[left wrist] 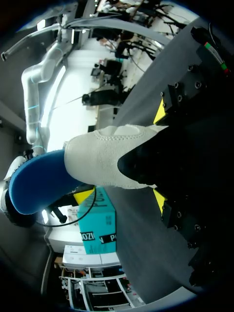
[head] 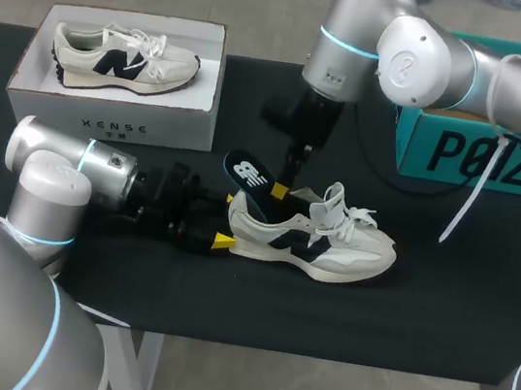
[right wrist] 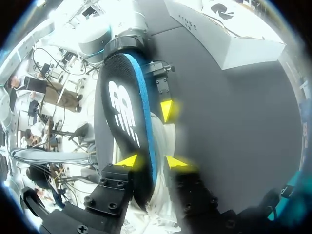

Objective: Take the shoe out of the shoebox, open the shoe tongue, remove and reinsert the insole, then place the shoe into the shoebox

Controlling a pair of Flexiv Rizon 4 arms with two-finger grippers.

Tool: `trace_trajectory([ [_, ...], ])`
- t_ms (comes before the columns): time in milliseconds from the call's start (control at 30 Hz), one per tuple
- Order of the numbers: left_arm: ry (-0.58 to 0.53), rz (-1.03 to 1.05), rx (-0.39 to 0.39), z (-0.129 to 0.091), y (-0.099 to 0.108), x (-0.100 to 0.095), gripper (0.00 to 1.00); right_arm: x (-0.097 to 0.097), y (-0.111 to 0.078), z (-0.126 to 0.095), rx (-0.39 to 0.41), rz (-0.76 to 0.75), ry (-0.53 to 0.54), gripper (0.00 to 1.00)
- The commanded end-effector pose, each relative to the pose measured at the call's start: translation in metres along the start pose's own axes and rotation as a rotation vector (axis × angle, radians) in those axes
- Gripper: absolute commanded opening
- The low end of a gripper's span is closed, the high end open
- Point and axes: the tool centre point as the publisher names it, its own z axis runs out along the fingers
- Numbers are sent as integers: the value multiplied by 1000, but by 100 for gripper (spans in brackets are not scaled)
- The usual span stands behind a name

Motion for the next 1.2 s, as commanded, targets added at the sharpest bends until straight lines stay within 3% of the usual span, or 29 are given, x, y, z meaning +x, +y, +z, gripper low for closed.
trace_trajectory([
  [33,-1,-1,0,4,5,0,0,0,0,1,-4,-1,-1,0],
  [700,-1,-1,0,4,5,0,0,19,0,-16,-96,11,-13,0],
  [967,-1,-1,0,4,5,0,0,27,14,-54,-150,38,-84,0],
  [1200,-1,-1,0,4,5,0,0,35,35,-120,-254,69,-180,0],
])
